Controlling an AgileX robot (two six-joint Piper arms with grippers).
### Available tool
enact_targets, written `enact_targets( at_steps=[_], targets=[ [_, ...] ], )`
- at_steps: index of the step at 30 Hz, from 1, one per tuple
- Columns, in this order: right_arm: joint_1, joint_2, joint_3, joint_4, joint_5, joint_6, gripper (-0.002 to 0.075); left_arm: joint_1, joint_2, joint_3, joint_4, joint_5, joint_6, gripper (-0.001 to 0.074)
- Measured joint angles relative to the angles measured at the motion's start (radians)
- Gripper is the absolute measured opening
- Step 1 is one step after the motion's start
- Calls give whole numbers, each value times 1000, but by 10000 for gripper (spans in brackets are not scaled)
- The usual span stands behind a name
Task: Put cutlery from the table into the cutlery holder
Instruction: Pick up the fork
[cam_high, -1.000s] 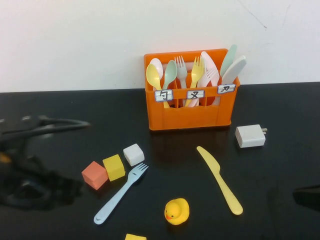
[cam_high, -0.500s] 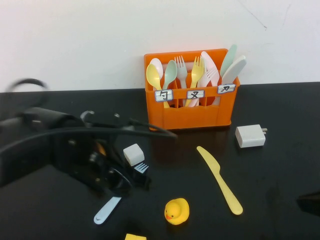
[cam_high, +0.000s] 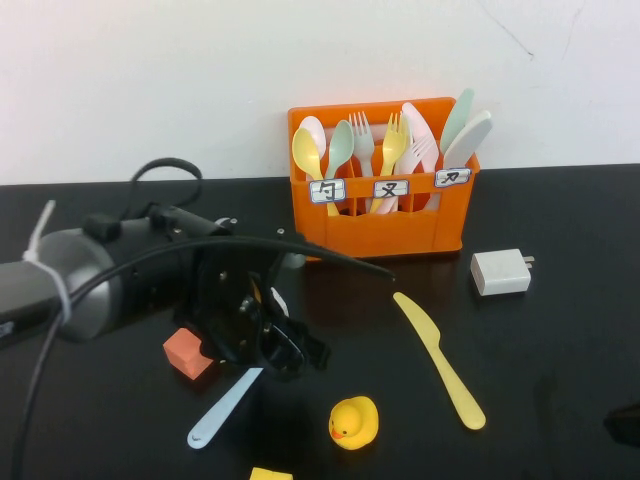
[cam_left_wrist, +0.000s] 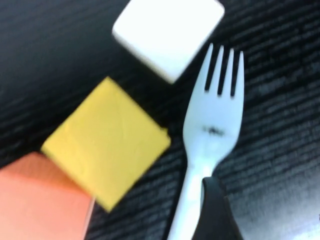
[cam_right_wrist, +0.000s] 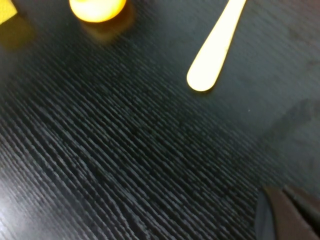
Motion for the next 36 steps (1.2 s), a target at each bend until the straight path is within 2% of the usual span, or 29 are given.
enact_targets(
  at_steps=[12, 17, 28, 36],
  targets=[
    [0, 0, 0, 0, 2, 2, -2, 0, 74, -8, 23, -15, -2, 398],
    [0, 0, 0, 0, 5, 2, -2, 0, 74, -12, 33, 0, -66, 395],
    [0, 0, 0, 2, 5, 2, -2, 2, 81, -12, 56, 11, -135, 261],
    [0, 0, 0, 29, 2, -6, -2, 2, 85, -12, 127, 45, -139, 239]
  ],
)
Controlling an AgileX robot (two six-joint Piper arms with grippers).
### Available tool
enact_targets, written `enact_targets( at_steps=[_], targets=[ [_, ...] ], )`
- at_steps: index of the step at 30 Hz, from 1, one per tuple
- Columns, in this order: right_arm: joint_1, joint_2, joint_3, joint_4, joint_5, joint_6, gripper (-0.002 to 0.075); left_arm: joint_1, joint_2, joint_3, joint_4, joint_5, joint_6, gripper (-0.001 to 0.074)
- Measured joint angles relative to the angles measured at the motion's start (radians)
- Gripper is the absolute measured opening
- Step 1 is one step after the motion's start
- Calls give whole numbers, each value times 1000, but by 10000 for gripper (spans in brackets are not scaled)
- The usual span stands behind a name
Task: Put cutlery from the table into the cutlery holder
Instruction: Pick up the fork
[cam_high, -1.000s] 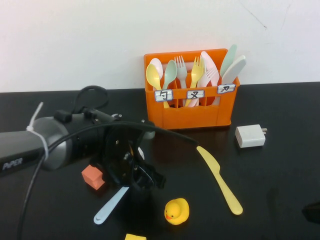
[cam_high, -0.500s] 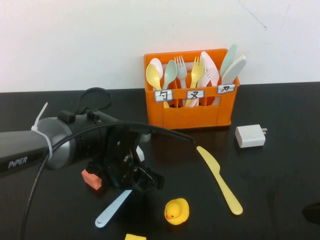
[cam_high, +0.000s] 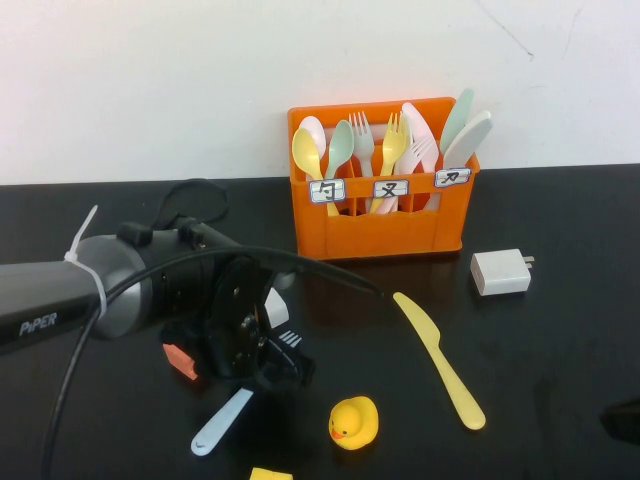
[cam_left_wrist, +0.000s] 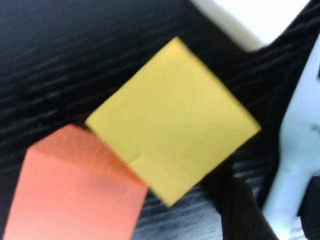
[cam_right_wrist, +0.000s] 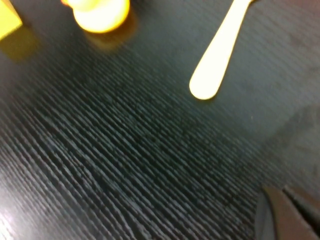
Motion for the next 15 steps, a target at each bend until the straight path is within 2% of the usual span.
enact_targets(
  at_steps=[7, 9, 13, 15],
  targets=[
    [0, 0, 0, 68, -6, -73, -2, 0, 10, -6, 11, 44, 10, 235],
    [0, 0, 0, 75, -8, -78, -2, 0, 10, -6, 11, 52, 13, 208],
    [0, 0, 0, 78, -12, -84, -2, 0, 10, -8, 13, 62, 17, 97],
    [0, 0, 0, 79, -12, -89, -2, 0, 10, -8, 15, 64, 8, 97]
  ],
)
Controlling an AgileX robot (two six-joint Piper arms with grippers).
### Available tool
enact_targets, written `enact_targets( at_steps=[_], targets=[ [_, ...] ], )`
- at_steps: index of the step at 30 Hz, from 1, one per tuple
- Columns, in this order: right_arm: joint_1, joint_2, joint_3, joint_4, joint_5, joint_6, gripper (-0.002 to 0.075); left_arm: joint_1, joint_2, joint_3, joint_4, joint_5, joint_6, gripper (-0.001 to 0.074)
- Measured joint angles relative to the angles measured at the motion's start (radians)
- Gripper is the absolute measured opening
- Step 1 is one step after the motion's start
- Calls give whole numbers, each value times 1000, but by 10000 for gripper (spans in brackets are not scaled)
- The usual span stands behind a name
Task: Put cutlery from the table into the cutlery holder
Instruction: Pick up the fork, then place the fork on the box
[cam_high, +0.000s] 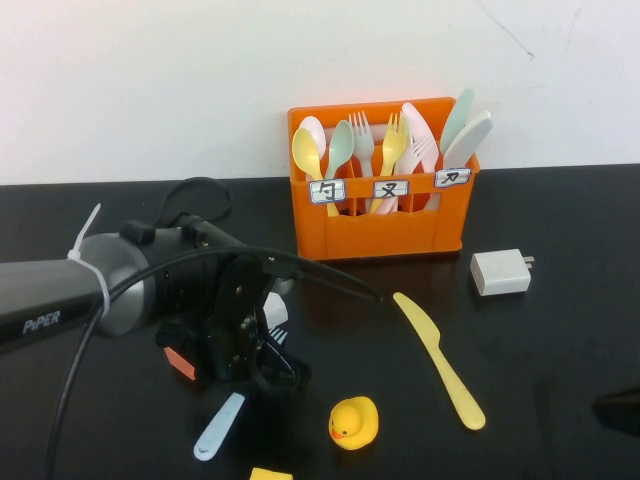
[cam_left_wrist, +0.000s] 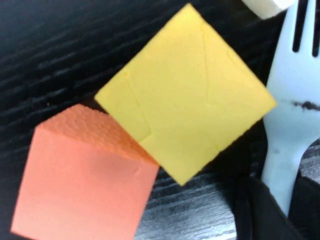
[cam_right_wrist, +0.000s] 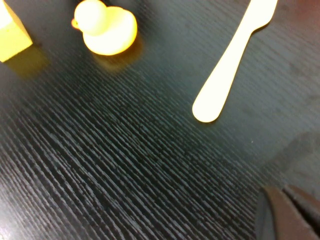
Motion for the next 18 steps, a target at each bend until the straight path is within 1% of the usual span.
enact_targets(
  at_steps=[10, 18],
  targets=[
    [0, 0, 0, 2, -8, -4, -2, 0, -21, -5, -24, 0, -95, 97],
    [0, 0, 0, 10, -29, -4, -2, 0, -111, -107, -50, -46, -142, 97]
  ],
)
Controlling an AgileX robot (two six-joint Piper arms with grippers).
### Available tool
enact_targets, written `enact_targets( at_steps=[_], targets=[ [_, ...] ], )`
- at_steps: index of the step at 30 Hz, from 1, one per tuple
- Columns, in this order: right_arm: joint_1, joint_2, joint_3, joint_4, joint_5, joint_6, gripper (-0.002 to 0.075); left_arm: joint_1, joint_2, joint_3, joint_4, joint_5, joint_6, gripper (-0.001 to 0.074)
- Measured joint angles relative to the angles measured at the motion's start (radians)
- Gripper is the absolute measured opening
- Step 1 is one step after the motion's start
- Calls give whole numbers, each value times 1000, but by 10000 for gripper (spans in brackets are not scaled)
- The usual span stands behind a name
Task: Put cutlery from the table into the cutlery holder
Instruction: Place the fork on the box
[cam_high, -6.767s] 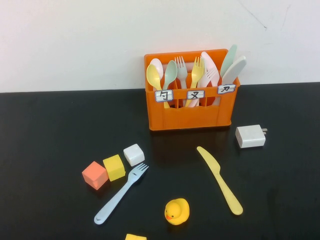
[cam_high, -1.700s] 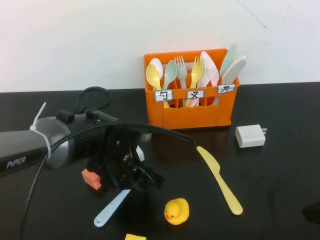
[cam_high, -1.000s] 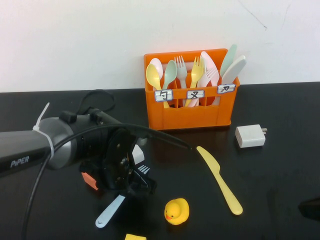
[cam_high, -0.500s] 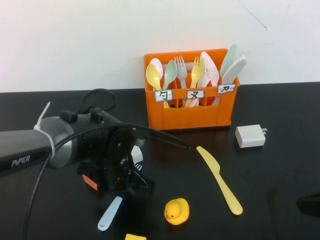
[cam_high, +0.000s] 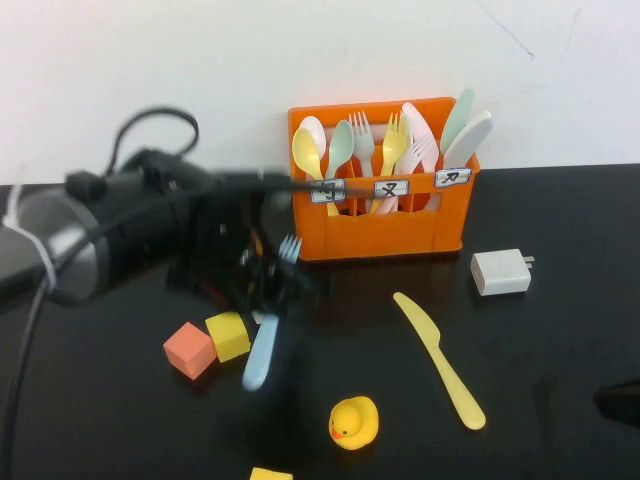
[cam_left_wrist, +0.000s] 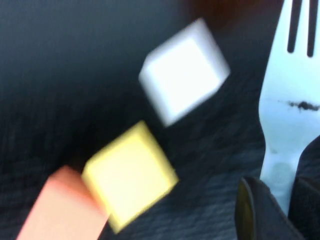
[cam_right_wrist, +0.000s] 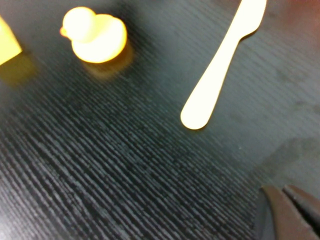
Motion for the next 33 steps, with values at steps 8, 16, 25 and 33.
enact_targets(
  at_steps=[8, 16, 25, 33],
  targets=[
    [0, 0, 0, 5, -16, 2, -2, 0, -16, -101, -2, -326, -54, 97],
    [0, 0, 0, 5, -16, 2, -2, 0, -1, -105, -2, -796, -70, 96],
    [0, 0, 0, -2, 25, -35, -2, 0, 134, -110, 38, -1139, 81, 96],
    [0, 0, 0, -2, 30, -66, -2, 0, 240, -110, 19, -1227, 182, 95]
  ],
)
